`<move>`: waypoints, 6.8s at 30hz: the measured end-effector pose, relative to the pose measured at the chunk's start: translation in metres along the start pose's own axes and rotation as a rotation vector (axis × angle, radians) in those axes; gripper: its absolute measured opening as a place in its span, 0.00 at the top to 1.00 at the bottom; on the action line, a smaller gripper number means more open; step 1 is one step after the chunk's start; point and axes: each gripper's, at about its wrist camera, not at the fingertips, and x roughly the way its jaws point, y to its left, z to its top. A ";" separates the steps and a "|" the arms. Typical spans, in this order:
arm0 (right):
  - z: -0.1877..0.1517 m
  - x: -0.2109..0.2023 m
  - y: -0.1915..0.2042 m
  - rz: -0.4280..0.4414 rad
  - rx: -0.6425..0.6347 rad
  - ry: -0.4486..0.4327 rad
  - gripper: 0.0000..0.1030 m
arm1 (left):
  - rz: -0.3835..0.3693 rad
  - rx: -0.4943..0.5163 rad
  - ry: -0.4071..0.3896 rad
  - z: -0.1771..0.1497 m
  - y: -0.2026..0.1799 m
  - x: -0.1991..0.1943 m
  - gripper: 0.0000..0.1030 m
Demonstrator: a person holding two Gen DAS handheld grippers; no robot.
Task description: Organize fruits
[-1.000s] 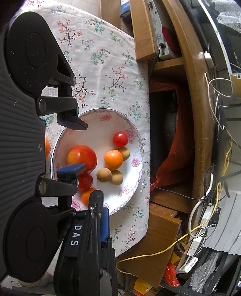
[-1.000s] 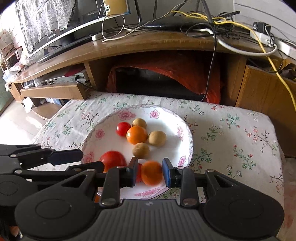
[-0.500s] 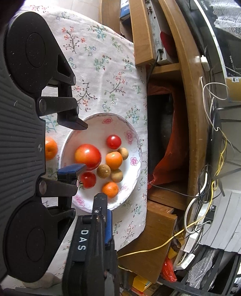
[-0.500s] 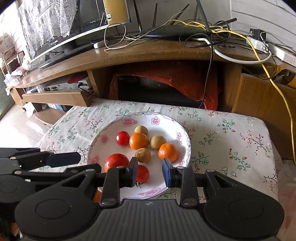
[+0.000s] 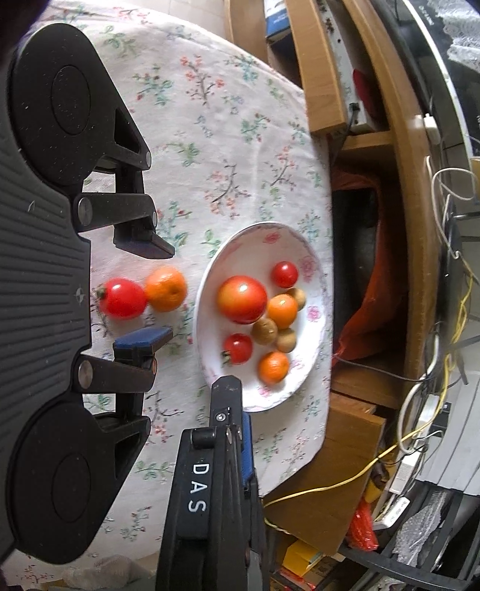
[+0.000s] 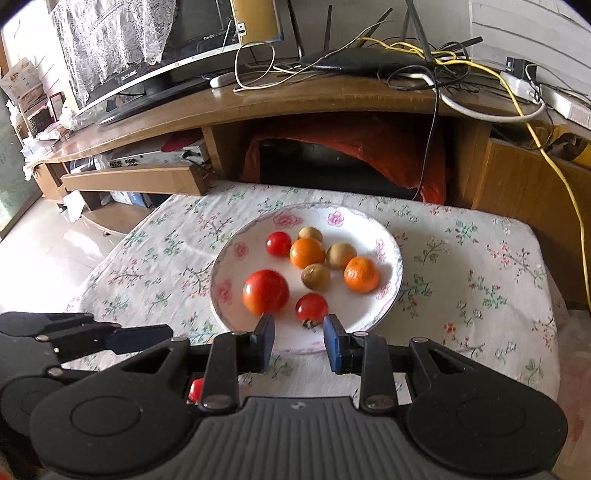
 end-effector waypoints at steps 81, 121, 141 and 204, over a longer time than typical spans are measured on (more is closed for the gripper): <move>-0.081 -0.036 0.021 -0.064 -0.145 0.199 0.71 | -0.023 -0.014 0.066 -0.063 0.027 -0.023 0.64; -0.093 -0.031 0.027 -0.084 -0.138 0.169 0.70 | -0.019 0.122 0.068 -0.064 -0.005 -0.007 0.56; -0.090 -0.052 0.025 -0.058 -0.138 0.142 0.70 | 0.054 0.141 0.098 -0.065 -0.017 -0.029 0.64; 0.039 0.061 -0.015 -0.106 -0.048 0.061 0.69 | 0.042 0.023 -0.024 0.075 0.019 0.049 0.63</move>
